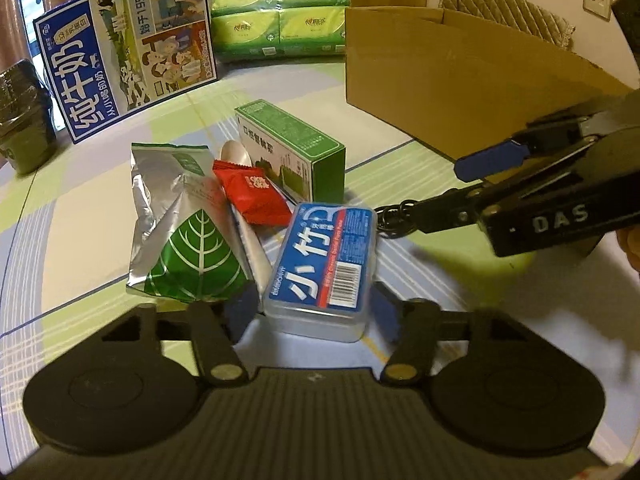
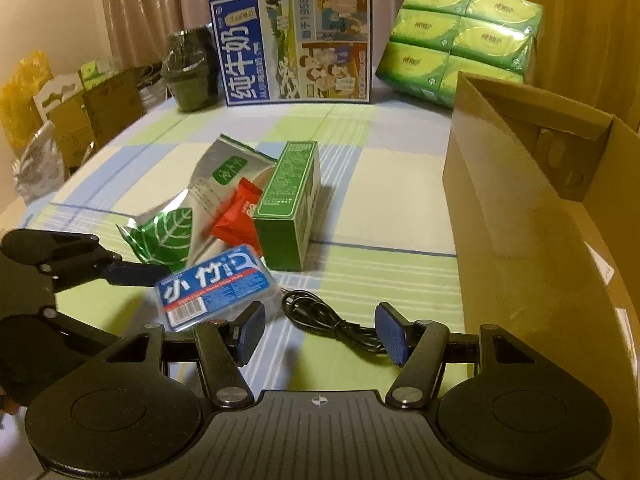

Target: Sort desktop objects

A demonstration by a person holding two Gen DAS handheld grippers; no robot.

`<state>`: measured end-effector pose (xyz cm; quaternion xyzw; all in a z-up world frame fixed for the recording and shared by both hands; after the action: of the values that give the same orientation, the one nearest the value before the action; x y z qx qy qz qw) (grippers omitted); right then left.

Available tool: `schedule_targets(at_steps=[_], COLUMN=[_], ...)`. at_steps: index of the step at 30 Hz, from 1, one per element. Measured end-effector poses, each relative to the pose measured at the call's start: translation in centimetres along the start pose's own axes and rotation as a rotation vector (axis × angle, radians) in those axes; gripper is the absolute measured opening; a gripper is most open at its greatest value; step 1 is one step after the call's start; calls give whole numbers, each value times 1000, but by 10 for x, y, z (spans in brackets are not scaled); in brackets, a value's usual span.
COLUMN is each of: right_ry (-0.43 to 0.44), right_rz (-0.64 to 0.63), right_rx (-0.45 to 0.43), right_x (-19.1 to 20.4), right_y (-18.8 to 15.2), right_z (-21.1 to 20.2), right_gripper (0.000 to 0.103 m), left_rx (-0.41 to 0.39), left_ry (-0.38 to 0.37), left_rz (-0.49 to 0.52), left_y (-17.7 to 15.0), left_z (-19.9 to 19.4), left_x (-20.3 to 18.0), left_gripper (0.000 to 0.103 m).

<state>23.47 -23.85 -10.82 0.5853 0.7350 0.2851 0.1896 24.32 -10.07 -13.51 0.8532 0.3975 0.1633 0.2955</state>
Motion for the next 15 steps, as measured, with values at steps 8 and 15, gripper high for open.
schedule_targets(at_steps=[8,15], right_ry=[-26,-17], right_rz=[-115,-135], right_rx=[18,91], right_x=[7,7], right_y=[1,-9], right_z=[23,35], right_gripper=[59,41], left_rx=[35,47], left_ry=[30,54], left_rz=[-53,-91], left_y=[-17,-33], left_z=[-19,-39], left_x=[9,8], left_gripper=[54,54])
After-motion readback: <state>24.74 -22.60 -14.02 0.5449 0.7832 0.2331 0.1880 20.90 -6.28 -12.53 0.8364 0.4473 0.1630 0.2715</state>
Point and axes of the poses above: each gripper's, at about its wrist camera, not at the fingertips, and z roughly the way its jaws point, x to its left, y to its top, the point moved 4 cm from there along z, roughly the way its jaws point, and after that the axes turned 5 degrees about x, right-handed, at the moved point
